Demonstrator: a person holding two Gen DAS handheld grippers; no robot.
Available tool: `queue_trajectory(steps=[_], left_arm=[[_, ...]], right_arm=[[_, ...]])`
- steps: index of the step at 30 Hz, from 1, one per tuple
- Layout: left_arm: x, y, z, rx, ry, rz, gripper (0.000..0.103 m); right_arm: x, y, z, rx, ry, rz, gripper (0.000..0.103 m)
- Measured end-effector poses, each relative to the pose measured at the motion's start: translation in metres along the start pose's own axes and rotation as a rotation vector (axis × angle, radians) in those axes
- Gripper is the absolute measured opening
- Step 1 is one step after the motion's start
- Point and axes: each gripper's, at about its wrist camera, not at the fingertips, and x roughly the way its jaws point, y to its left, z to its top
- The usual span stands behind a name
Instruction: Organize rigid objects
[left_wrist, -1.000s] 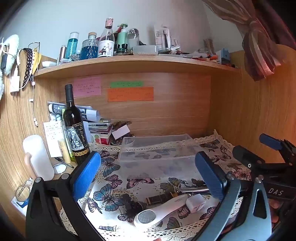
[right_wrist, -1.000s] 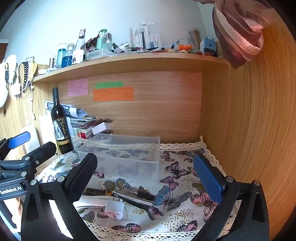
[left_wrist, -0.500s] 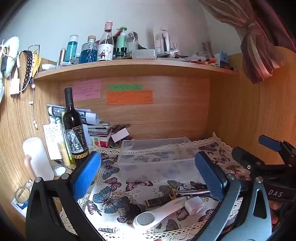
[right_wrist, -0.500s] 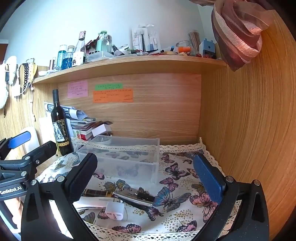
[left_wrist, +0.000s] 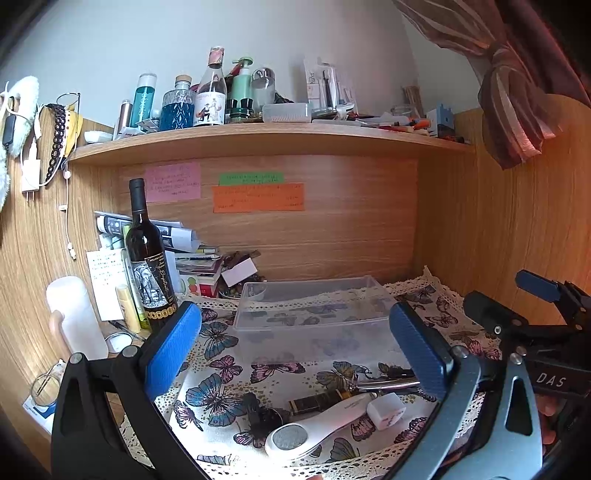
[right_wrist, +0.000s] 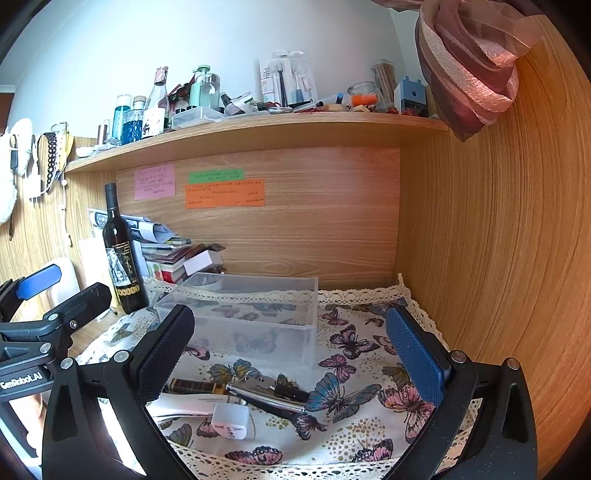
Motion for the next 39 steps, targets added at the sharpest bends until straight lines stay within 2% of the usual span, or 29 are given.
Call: queue_trajectory(steps=[39], left_arm=[[-0.0027, -0.0019, -0.0036, 0.002, -0.015, 0.003, 0.103]], right_arm=[[-0.0032, 0.0037, 0.0001, -0.004, -0.014, 0.006, 0.103]])
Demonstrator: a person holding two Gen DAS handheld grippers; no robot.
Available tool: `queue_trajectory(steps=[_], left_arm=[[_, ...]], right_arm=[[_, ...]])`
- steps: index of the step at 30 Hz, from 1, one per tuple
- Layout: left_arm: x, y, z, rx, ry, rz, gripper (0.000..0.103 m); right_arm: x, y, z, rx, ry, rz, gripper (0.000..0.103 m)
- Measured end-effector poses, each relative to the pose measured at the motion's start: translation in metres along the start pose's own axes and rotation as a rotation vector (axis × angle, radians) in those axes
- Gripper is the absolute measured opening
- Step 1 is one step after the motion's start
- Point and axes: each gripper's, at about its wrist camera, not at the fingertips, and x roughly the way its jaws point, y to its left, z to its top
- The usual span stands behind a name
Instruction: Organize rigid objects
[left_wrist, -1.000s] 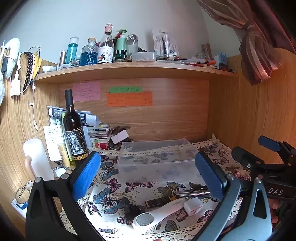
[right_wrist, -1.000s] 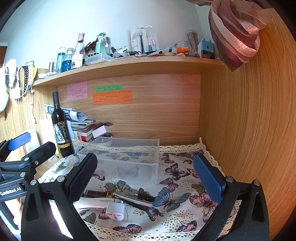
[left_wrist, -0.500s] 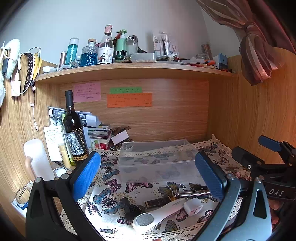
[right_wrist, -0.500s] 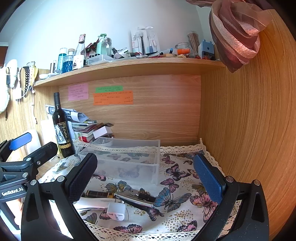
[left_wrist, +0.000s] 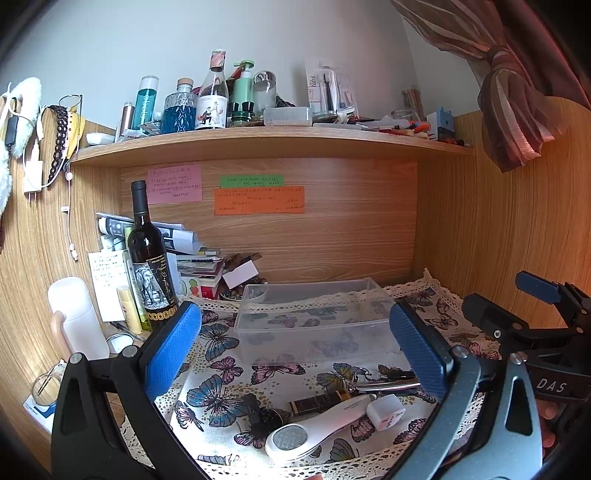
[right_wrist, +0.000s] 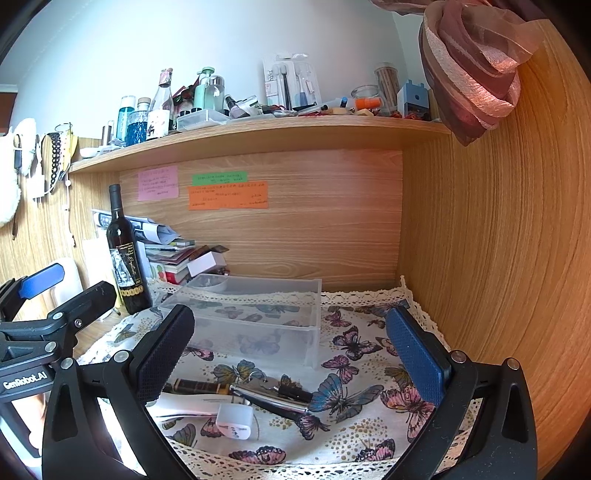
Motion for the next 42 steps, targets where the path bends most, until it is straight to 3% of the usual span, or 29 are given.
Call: queue_trajectory(steps=[15, 22, 26, 32, 35, 42], left_arm=[[-0.001, 0.0, -0.001, -0.001, -0.004, -0.004, 0.103], [0.008, 0.01, -0.006, -0.024, 0.034, -0.033, 0.103], [0.018, 0.022, -0.013, -0.035, 0.082, -0.027, 0.088], [0.036, 0.044, -0.031, -0.061, 0.188, -0.03, 0.081], [0.047, 0.051, -0.045, -0.074, 0.263, -0.053, 0.074], [0.061, 0.052, -0.077, -0.074, 0.389, -0.087, 0.068]], right_arm=[[-0.003, -0.001, 0.001, 0.007, -0.008, 0.01, 0.103], [0.006, 0.002, -0.004, -0.013, 0.011, 0.024, 0.103], [0.017, 0.001, -0.008, -0.018, 0.057, 0.028, 0.089], [0.038, -0.005, -0.022, -0.003, 0.171, 0.075, 0.068], [0.049, -0.005, -0.032, 0.008, 0.237, 0.11, 0.064], [0.062, 0.008, -0.053, -0.013, 0.334, 0.161, 0.06]])
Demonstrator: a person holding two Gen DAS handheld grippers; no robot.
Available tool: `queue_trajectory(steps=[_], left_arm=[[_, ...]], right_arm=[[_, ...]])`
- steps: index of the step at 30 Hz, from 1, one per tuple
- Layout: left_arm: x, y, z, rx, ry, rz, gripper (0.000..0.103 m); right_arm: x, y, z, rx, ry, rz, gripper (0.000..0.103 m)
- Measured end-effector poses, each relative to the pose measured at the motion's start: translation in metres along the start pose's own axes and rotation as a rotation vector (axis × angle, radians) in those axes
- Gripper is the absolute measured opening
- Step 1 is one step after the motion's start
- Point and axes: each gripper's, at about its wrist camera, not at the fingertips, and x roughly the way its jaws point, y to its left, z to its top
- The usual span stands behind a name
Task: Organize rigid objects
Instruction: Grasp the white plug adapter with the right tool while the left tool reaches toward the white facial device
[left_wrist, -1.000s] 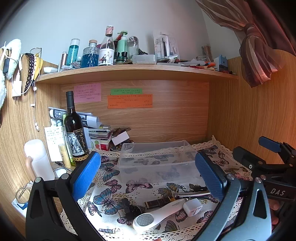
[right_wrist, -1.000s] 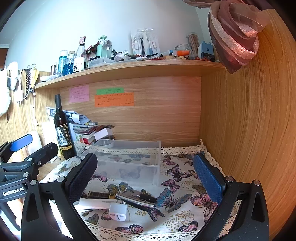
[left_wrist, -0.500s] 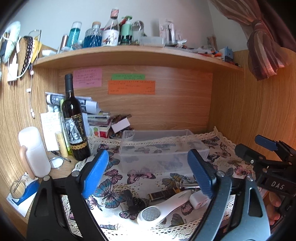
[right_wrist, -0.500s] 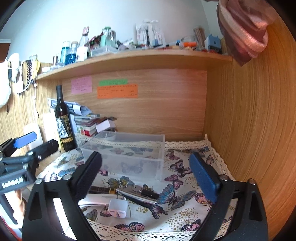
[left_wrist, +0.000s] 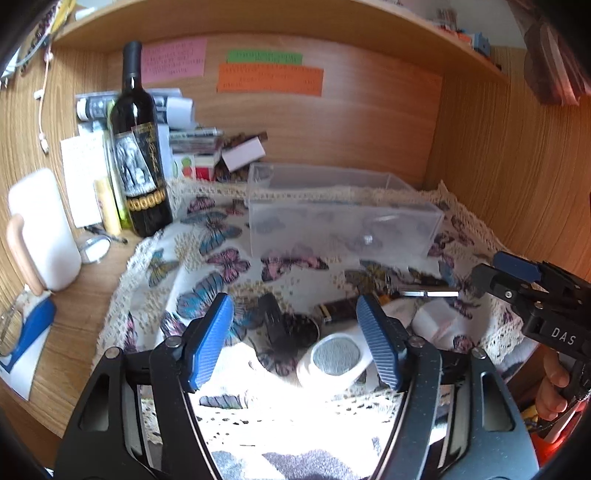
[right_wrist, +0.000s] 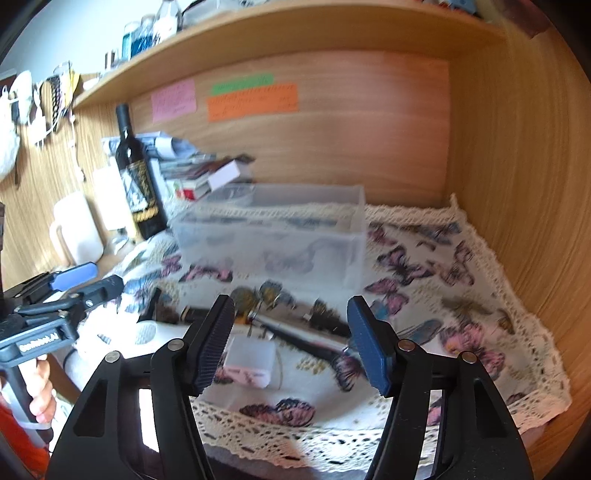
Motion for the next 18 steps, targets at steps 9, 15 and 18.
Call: queue_trajectory(steps=[9, 15, 18], left_arm=[[0.019, -0.008, -0.024, 0.014, 0.105, -0.052, 0.063], [0.025, -0.019, -0.029, 0.03, 0.132, -0.096, 0.052], [0.025, -0.024, -0.031, 0.046, 0.131, -0.095, 0.051]], right_arm=[[0.033, 0.015, -0.021, -0.033, 0.124, 0.05, 0.059], [0.051, 0.014, -0.028, -0.028, 0.181, 0.059, 0.043], [0.052, 0.011, -0.029, -0.016, 0.191, 0.063, 0.036]])
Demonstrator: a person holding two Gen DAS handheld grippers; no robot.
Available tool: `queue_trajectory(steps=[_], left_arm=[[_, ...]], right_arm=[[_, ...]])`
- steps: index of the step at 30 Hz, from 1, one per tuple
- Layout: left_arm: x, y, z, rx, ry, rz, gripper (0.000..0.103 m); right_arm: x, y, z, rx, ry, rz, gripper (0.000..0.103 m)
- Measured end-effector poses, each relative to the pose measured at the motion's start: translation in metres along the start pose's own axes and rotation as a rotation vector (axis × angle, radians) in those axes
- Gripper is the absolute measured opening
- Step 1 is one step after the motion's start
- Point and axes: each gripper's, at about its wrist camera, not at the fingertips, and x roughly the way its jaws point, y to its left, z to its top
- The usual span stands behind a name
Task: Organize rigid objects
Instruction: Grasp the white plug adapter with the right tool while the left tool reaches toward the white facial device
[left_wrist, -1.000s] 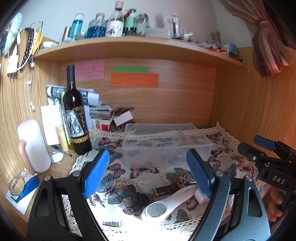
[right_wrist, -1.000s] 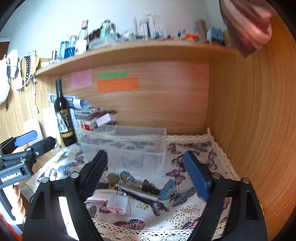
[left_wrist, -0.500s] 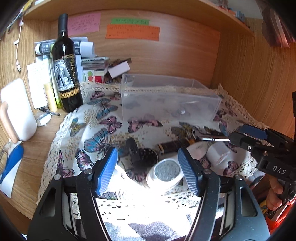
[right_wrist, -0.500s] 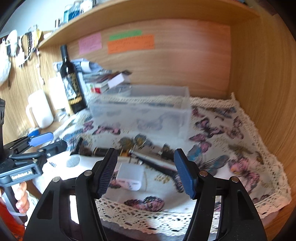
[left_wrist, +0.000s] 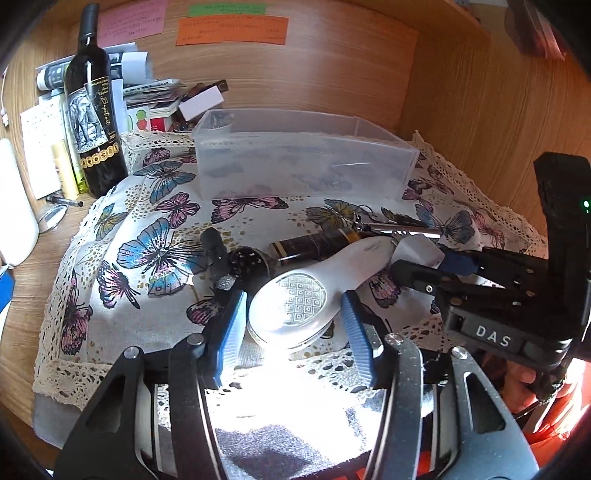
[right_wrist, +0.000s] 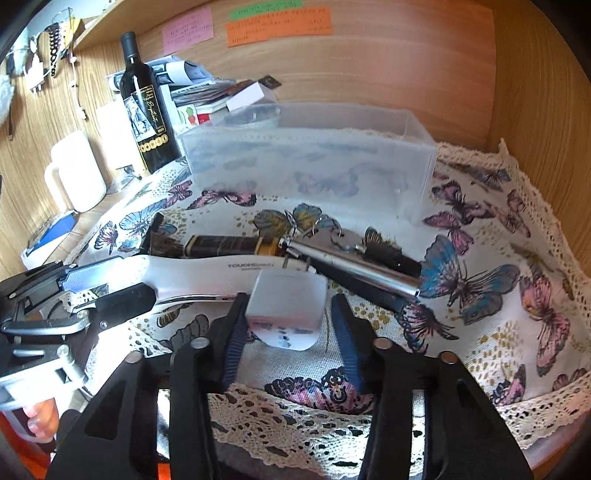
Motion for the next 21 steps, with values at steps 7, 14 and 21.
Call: queue_trajectory(steps=[7, 14, 21], left_arm=[[0.003, -0.01, -0.004, 0.016, 0.017, -0.023, 0.051], [0.019, -0.024, 0.005, 0.048, 0.015, -0.049, 0.055], [0.04, -0.028, 0.013, 0.03, 0.031, -0.124, 0.063]], right_arm=[[-0.012, -0.007, -0.005, -0.005, -0.017, -0.035, 0.034], [-0.018, -0.019, -0.012, 0.012, -0.019, -0.057, 0.034], [-0.012, -0.021, -0.012, 0.018, -0.015, -0.042, 0.035]])
